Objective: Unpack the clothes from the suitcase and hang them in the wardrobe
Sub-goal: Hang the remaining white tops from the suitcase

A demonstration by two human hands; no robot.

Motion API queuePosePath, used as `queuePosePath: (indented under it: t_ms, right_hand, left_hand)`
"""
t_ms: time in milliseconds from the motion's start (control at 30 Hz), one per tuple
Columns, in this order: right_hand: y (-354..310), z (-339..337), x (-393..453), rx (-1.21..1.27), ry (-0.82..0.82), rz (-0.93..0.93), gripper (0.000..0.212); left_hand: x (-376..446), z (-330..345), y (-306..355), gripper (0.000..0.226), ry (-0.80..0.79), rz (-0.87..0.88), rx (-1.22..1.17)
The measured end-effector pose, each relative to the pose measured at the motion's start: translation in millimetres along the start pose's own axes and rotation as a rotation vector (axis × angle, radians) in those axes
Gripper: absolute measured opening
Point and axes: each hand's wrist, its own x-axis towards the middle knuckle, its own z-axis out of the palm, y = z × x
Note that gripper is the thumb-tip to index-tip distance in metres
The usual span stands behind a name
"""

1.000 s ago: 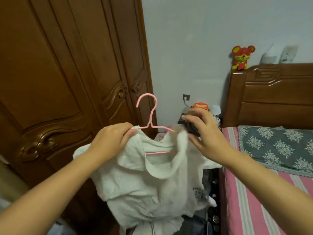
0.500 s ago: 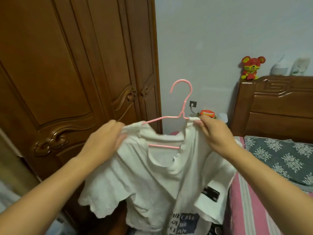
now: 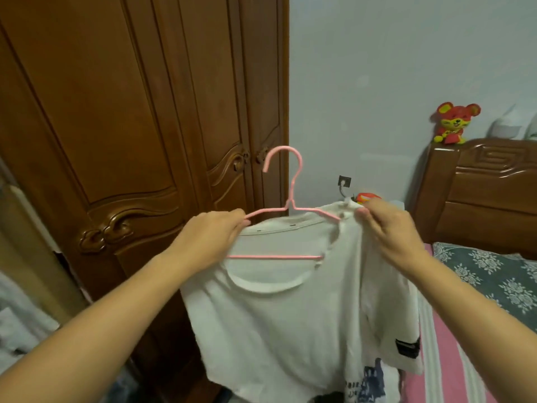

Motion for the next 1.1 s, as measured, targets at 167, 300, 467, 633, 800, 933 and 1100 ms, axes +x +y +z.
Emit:
queuePosePath:
  t_ms: [167, 300, 467, 633, 800, 933, 1100]
  right_hand:
    - [2, 1, -21, 0.024, -0.129, 0.014, 0.066]
    - [-10, 28, -5, -0.066, -0.439, -0.025, 0.054]
    - [-42, 59, 28, 0.384, -0.513, 0.098, 0.025]
    - [-115, 95, 41, 0.587, -0.769, 0.024, 0.046]
    - [-154, 123, 53, 0.56, -0.694, -0.033, 0.045]
    - [-162, 162, 72, 0.557, -0.481, 0.207, 0.043]
    - [-206, 186, 72, 0.57, -0.792, 0.067, 0.047]
  left_hand:
    - [-10, -3, -13, 0.036, 0.117, -0.096, -0.018]
    - [-24, -18, -31, 0.029, 0.274, -0.157, 0.031]
    - [-55, -59, -85, 0.034, 0.309, -0.159, 0.252]
    - [-116, -99, -148, 0.031, 0.296, -0.282, 0.222]
    - [-153, -116, -174, 0.025, 0.309, -0.273, 0.278]
    - [-172, -126, -200, 0.035, 0.334, -0.253, 0.276]
    - [-188, -123, -238, 0.021, 0.293, -0.43, 0.209]
